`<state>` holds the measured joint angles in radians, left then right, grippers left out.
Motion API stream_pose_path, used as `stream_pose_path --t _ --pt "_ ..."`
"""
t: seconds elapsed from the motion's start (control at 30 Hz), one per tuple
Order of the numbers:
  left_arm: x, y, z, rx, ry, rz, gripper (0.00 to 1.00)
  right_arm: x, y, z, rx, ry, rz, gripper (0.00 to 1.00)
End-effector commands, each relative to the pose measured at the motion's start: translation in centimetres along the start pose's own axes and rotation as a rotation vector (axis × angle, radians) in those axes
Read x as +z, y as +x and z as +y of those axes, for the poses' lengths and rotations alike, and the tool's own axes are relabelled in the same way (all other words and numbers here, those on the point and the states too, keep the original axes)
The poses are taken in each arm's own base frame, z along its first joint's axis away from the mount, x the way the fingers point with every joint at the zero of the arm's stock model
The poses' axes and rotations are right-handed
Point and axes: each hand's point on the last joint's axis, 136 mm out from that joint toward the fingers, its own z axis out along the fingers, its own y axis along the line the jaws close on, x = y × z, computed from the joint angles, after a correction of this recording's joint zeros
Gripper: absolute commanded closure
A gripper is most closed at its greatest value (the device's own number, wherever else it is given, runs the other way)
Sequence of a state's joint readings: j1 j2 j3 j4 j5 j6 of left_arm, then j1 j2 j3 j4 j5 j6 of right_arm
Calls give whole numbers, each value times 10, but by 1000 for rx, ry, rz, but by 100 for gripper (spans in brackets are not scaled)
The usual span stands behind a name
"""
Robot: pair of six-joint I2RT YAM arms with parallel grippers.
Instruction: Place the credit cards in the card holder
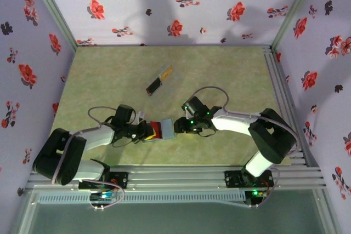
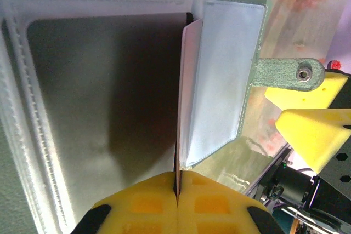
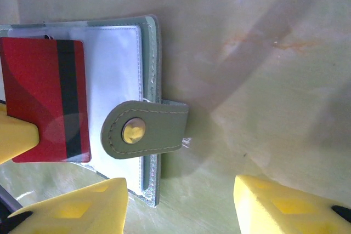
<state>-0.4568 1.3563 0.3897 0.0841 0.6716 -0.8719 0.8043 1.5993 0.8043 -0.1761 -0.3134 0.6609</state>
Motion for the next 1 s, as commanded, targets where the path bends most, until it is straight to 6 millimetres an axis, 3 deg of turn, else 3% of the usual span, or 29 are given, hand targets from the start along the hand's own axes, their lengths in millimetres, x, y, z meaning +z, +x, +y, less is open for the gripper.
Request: stream_pose_path --t 0.0,0.3,0.97 --pt "1 -4 13 -13 -60 -4 100 0 -8 6 -22 -1 -24 47" --pt "3 -10 8 -11 -55 -3 100 5 -12 4 -23 8 -32 49" --pt "2 4 5 -61 22 16 100 20 -20 8 -10 -22 -45 53"
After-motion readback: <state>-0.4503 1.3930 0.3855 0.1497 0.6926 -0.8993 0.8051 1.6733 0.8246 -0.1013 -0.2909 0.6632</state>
